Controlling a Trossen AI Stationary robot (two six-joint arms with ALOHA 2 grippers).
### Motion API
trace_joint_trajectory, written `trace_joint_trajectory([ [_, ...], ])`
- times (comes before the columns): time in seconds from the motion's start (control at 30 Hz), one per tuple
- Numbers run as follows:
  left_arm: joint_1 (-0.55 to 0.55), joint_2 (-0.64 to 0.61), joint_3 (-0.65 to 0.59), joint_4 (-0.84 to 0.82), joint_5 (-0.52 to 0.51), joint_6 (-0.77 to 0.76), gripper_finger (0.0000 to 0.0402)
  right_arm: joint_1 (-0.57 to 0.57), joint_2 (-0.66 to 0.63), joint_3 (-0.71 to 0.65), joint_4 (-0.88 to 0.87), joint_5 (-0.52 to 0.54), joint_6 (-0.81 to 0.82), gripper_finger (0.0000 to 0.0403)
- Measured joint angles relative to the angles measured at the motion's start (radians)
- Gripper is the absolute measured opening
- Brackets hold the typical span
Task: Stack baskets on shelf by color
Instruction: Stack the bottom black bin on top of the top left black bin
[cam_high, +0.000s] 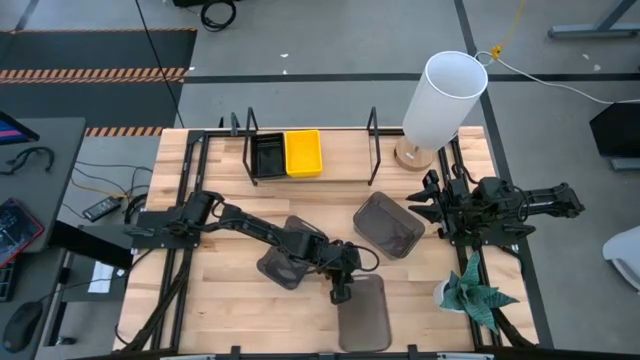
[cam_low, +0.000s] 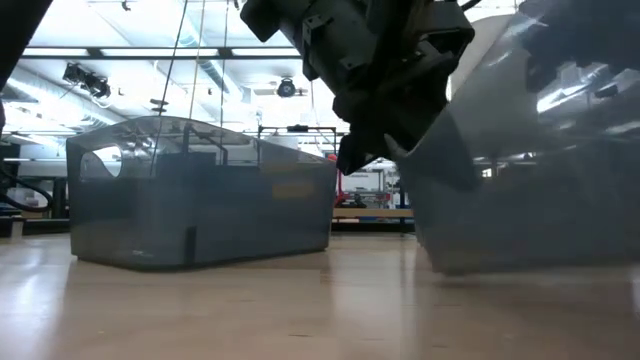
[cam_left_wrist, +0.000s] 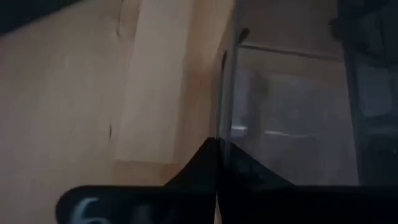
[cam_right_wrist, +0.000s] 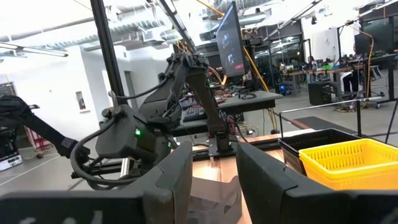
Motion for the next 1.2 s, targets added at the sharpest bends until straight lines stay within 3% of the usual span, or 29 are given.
trace_joint_trajectory([
  [0.3, 0.002, -0.025, 0.000, 0.017, 0.010, -0.004, 0.0005, 0.000, 0.000, 0.000, 0.000, 0.000, 0.000, 0.0130],
  [0.57, 0.008, -0.147, 0.001, -0.035, 0.016, 0.048, 0.0004, 0.000, 0.000, 0.000, 0.000, 0.000, 0.000, 0.0130],
  [1.07, 0.043, -0.378, 0.001, -0.470, -0.061, 0.200, 0.0005, 0.000, 0.000, 0.000, 0.000, 0.000, 0.000, 0.0130],
  [1.2, 0.089, -0.453, 0.001, -0.576, -0.067, 0.373, 0.0005, 0.000, 0.000, 0.000, 0.001, 0.000, 0.000, 0.0130],
])
